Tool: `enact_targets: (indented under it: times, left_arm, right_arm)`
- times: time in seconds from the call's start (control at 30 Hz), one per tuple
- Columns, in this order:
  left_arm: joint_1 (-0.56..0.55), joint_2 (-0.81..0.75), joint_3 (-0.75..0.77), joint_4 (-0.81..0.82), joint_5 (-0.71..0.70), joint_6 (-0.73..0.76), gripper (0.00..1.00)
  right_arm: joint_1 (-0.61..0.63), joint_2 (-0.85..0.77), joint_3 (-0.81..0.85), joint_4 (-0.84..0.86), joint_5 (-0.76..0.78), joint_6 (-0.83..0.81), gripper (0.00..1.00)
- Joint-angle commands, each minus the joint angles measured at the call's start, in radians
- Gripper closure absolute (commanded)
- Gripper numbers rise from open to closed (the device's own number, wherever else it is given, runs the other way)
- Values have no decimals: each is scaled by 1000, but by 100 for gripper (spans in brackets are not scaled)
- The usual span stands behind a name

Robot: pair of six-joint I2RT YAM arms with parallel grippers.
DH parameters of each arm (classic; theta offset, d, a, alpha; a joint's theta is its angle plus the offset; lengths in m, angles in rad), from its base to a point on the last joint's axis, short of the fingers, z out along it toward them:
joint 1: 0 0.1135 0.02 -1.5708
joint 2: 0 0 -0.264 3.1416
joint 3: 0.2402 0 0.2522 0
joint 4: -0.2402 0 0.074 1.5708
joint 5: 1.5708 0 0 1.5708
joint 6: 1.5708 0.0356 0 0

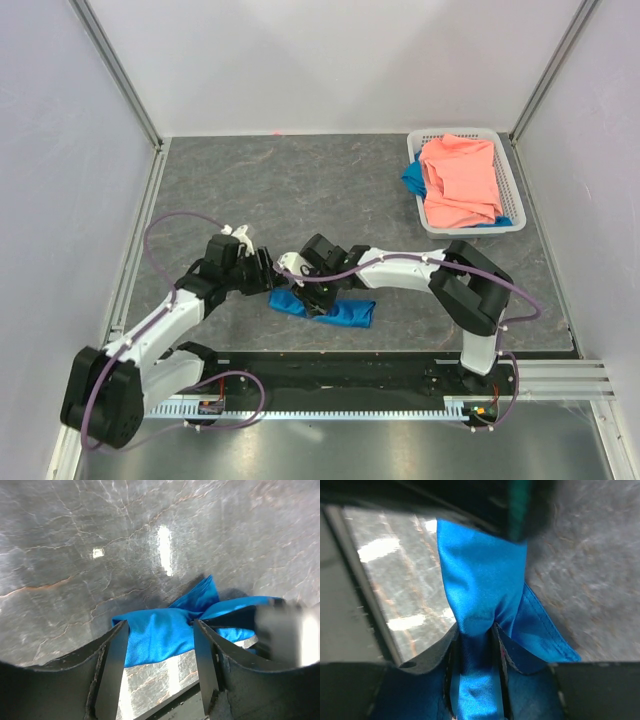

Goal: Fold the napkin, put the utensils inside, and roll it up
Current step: Roll the napkin with the utensil

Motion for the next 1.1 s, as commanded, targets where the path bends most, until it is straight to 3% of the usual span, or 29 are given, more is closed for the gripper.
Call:
enact_targets:
  times: [0.0,0.1,0.33,0.6,0.8,0.87,0.93,0.97,1.07]
  left_arm:
    - [-4,-113,-56,-19,-100,-26,38]
    - [-2,-189,-93,-22,-117,-35,38]
    - [-4,-245,-162,53,7,-40,39]
    - [-5,-163,-216,166,61,-41,43]
    - [-4,-70,-219,261,67,-32,46]
    - [-5,-47,-219,283,74,-32,51]
    - [-4,-21,-213,287,79,-32,63]
    - [-4,-16,-210,286,77,-31,74]
    - [-5,-4,-193,263,77,-31,90]
  right_arm:
    - [-46,77,-7,-91,-266,66,66]
    - [-94,95,7,-91,-369,89,66]
    - [-189,181,68,-94,-536,152,67]
    - [-261,284,104,-93,-685,180,68]
    - [-282,319,119,-96,-708,177,68]
    - [-282,324,125,-99,-704,177,68]
    - [-286,323,130,-100,-695,175,66]
    - [-287,318,133,-102,-685,177,62]
    - [-287,280,143,-120,-632,168,53]
